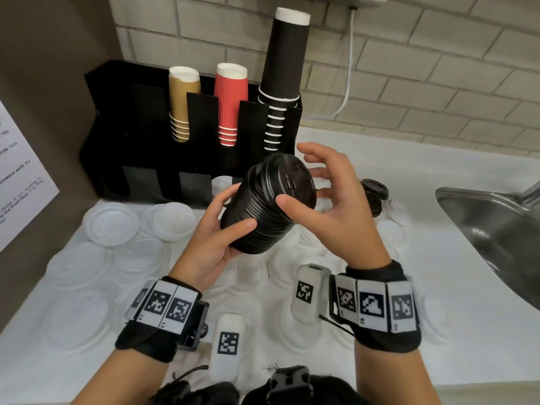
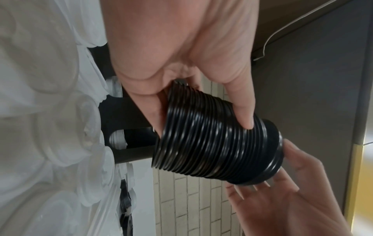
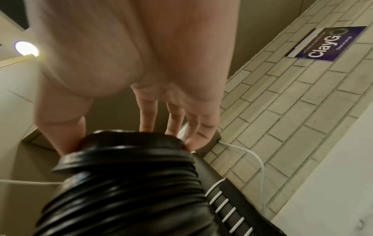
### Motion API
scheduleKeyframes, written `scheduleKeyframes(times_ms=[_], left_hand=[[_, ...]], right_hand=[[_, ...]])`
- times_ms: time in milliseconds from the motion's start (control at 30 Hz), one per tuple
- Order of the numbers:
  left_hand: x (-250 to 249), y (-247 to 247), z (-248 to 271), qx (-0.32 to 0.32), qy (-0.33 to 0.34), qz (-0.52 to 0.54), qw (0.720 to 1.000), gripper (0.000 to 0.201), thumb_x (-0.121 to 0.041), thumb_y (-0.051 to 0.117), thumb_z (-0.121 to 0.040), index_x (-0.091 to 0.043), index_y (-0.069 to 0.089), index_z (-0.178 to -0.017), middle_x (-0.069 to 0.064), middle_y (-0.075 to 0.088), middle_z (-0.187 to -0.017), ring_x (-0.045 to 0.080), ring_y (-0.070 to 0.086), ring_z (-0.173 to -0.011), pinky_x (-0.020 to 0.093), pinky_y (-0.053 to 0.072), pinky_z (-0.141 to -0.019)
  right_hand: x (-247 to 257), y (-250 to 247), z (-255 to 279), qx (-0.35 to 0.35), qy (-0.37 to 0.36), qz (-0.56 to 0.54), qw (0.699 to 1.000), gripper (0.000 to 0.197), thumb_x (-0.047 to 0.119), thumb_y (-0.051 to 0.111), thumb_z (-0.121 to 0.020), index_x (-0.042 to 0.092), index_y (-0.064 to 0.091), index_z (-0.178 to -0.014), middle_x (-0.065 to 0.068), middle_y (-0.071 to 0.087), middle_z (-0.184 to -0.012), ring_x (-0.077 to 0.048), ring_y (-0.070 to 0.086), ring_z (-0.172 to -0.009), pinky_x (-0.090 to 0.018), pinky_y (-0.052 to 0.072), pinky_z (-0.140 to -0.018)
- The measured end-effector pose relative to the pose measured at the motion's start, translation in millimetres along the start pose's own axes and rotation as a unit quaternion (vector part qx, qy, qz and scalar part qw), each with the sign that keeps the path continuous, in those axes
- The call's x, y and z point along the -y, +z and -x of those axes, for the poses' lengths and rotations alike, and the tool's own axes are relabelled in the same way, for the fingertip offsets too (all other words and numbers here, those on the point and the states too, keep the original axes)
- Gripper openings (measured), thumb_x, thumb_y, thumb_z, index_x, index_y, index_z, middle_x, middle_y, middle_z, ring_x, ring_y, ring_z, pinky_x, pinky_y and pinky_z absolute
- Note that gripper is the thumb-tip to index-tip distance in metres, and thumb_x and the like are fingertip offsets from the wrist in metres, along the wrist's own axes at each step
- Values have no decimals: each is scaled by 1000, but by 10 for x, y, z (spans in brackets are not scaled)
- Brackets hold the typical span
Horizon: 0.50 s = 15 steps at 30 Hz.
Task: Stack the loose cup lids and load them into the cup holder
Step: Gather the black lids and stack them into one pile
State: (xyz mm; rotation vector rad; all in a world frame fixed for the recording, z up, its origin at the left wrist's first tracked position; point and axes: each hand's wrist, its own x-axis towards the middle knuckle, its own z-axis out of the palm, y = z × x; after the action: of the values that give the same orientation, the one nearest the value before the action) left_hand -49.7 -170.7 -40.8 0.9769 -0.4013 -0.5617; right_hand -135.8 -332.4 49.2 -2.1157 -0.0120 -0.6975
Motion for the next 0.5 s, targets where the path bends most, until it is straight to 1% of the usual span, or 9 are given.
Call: scheduleKeyframes(times_ms=[67, 167, 267, 333, 500], left_hand=[[-8, 3, 11, 8, 1, -12, 1000, 63, -25, 79, -64, -39, 59, -123, 3, 65, -125, 23, 64, -114, 31, 57, -76], [-21, 9, 17, 20, 2, -25, 999, 60, -26, 80, -63, -45, 63, -117, 1, 65, -124, 21, 64, -114, 30, 56, -76], [-22, 17, 22, 21, 4, -31, 999, 59, -26, 80, -63, -45, 63, -117, 3, 63, -126, 23, 63, -115, 31, 56, -77], [-23, 22, 23, 21, 4, -30, 999, 58, -27, 80, -63, -46, 63, -116, 3, 64, -125, 23, 63, -115, 31, 56, -76], [-16, 30, 19, 18, 2, -31, 999, 58, -27, 80, -63, -47, 63, -115, 0, 66, -123, 23, 64, -114, 31, 57, -76]], right_hand=[[-6, 5, -15, -4, -2, 2, 1000, 60, 27, 75, -76, 30, 49, -130, 8, 50, -123, -5, 54, -111, -14, 46, -84], [6, 6, -29, 7, 1, 3, 1000, 62, 20, 73, -78, 27, 49, -134, 8, 53, -124, -4, 56, -110, -13, 46, -84], [26, -2, -39, 26, -7, 0, 1000, 68, 17, 71, -76, 27, 46, -138, 8, 54, -124, 2, 55, -107, -10, 43, -85], [39, -5, -38, 35, -17, 1, 999, 71, 17, 70, -74, 27, 44, -139, 8, 54, -123, 5, 54, -107, -7, 41, -85], [31, -7, -34, 47, -26, 20, 998, 78, 16, 73, -72, 28, 40, -142, 7, 53, -124, 4, 51, -112, -8, 40, -88]])
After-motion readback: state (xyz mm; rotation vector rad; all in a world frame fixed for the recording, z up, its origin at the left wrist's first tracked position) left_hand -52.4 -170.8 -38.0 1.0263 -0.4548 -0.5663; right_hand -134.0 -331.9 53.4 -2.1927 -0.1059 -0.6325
